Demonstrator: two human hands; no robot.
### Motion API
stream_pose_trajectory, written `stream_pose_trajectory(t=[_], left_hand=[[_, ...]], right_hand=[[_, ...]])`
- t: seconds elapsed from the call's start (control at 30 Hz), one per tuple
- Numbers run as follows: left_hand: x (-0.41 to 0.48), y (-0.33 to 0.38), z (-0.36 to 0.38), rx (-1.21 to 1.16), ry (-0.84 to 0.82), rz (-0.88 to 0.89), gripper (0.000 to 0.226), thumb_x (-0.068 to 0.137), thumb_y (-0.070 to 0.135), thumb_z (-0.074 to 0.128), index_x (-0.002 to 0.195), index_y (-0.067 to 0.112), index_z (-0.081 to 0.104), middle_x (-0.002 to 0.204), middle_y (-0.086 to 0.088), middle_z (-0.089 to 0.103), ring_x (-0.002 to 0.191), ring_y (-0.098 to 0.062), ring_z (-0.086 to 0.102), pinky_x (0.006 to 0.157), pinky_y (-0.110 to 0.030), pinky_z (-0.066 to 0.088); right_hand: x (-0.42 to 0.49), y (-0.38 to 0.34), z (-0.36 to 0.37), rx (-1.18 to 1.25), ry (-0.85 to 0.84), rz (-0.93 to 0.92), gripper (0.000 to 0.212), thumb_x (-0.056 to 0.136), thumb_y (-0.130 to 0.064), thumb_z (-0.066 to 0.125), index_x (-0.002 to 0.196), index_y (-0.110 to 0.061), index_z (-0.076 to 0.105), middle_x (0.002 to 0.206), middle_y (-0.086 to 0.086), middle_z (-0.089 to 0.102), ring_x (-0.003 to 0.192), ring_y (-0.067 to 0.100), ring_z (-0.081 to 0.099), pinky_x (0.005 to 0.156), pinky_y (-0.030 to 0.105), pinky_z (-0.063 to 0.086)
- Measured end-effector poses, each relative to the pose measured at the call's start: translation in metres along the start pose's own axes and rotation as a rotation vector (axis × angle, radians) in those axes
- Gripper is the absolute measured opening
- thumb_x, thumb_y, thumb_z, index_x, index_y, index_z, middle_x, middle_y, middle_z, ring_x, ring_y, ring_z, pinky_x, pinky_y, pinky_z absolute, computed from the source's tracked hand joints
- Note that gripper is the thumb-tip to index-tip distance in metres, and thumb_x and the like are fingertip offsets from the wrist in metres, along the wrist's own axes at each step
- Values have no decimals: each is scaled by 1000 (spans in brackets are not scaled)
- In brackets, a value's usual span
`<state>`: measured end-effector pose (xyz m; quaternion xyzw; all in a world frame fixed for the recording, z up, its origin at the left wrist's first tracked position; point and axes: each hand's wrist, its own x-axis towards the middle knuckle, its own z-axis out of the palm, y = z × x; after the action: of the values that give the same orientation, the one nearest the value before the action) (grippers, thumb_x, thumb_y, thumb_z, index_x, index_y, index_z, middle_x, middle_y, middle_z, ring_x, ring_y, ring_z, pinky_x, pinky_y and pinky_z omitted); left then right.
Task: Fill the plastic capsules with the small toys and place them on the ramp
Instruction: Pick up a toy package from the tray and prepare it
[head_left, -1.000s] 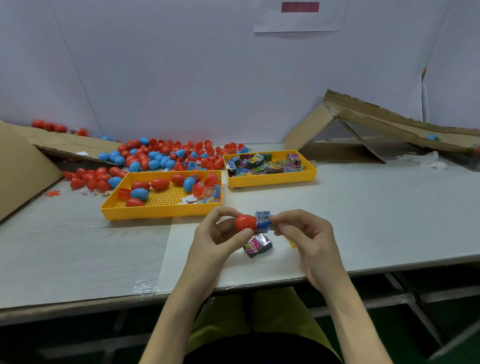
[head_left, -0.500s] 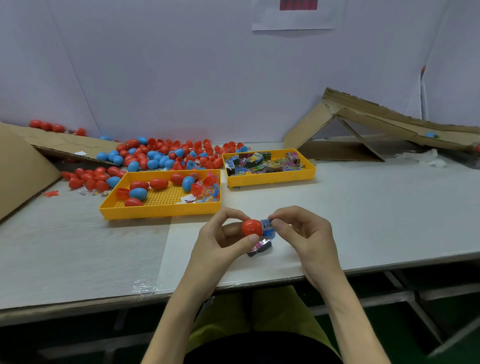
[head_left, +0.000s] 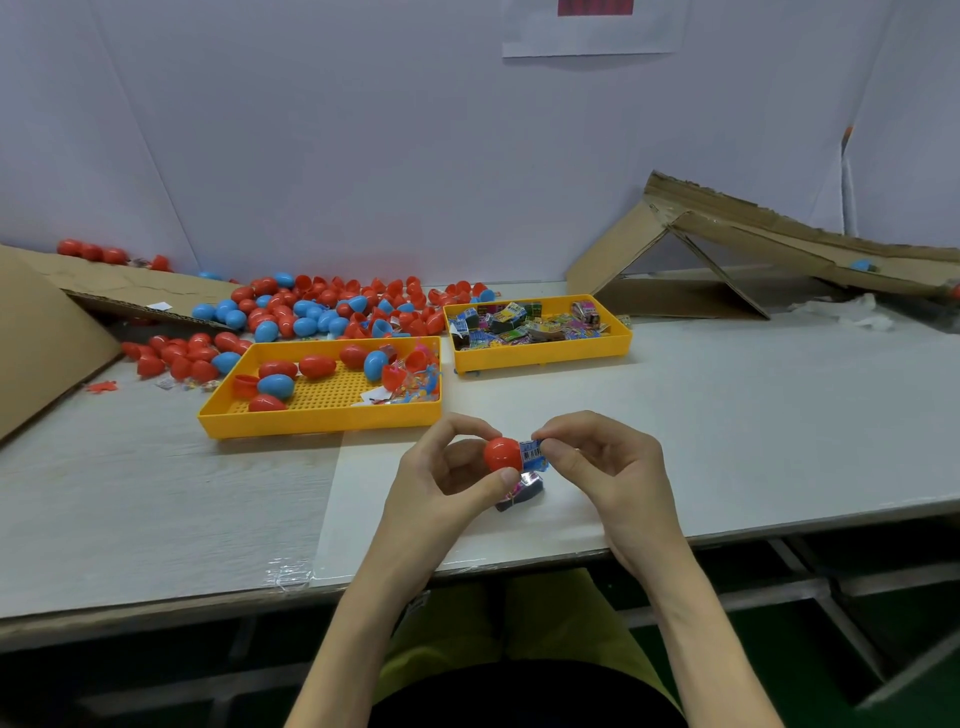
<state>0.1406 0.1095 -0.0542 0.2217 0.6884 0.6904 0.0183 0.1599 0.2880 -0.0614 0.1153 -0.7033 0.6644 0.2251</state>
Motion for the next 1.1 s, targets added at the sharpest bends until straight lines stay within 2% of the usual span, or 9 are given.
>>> stream_pose_trajectory(t=[0.17,0.37,0.53,0.7,0.83,0.97,1.1], left_hand=[[0,0,1,26,16,4,28,80,25,78,102,20,61,93,-1,77,92,-17,73,74,-22,57],[1,-2,1,53,12,26,24,83,16,80,100,19,63,92,0,75,88,-17,72,70,-19,56],[0,-2,1,34,15,35,26,78,21,80,100,21,64,95,1,74,91,-18,72,72,-21,56],[-1,-1,2,61,-8,28,25,78,28,77,100,36,71,98,6,73,95,-17,71,77,-25,58],[-2,-1,2,56,2,28,24,78,27,77,100,35,72,99,6,73,95,-19,71,78,-27,58],[-1,0,1,25,59,28,25,79,27,81,99,37,71,99,8,73,94,-15,71,73,-21,57],[-2,0,2,28,97,52,24,78,26,80,100,32,71,98,5,74,93,-16,72,74,-20,56]], right_hand=[[0,1,0,0,-14,-2,20,87,-8,71,87,-28,77,88,-5,75,92,13,69,77,19,55],[0,-2,1,-24,-8,14,10,85,-16,71,89,-25,76,88,-7,75,91,12,69,77,18,54],[-1,-1,0,-12,-4,-1,26,88,-5,71,88,-31,76,89,-5,76,90,14,70,76,18,55],[-1,-2,1,-2,-26,5,20,85,-13,71,88,-31,77,90,-4,76,89,13,71,76,19,54],[-1,-1,1,-56,-24,-5,25,87,-5,72,95,-28,74,96,-6,75,92,15,71,77,23,56],[-4,0,5,-164,93,-63,20,81,-20,75,99,-25,67,101,-13,69,93,13,68,71,18,54],[-9,2,14,-358,62,-178,12,83,-27,77,92,-30,70,96,-19,64,91,9,63,69,19,54]])
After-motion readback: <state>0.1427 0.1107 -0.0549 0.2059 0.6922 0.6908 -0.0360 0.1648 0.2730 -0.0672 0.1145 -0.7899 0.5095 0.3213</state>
